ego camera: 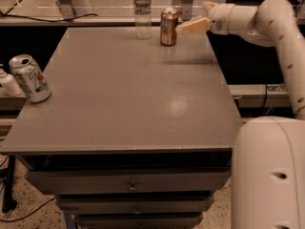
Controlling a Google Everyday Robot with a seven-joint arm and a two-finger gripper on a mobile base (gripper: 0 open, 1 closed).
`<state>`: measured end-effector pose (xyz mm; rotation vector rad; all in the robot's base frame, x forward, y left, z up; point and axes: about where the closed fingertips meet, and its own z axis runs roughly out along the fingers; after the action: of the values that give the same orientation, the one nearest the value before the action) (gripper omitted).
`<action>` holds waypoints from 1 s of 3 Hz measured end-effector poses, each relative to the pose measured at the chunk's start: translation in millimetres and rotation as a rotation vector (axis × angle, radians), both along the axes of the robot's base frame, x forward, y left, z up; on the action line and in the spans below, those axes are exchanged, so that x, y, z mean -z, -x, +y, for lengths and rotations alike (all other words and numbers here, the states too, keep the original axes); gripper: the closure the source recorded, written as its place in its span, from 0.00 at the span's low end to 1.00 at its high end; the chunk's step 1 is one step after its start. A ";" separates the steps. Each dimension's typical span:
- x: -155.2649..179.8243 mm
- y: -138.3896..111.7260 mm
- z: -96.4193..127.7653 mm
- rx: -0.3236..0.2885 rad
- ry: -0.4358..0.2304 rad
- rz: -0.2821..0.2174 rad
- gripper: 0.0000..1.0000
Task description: Move orange can near water bottle
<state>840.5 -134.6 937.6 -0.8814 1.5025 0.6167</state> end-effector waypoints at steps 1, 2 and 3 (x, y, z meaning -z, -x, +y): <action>-45.5 56.0 -32.0 0.007 0.007 -0.049 0.00; -80.5 121.0 -45.6 -0.006 -0.019 -0.092 0.00; -102.0 171.5 -52.2 -0.001 -0.041 -0.140 0.00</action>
Offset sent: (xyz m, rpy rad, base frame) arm -0.2098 -0.0597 0.1074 0.0532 -0.1293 0.0169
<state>669.0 -186.9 1039.6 -0.8755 1.3592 0.5725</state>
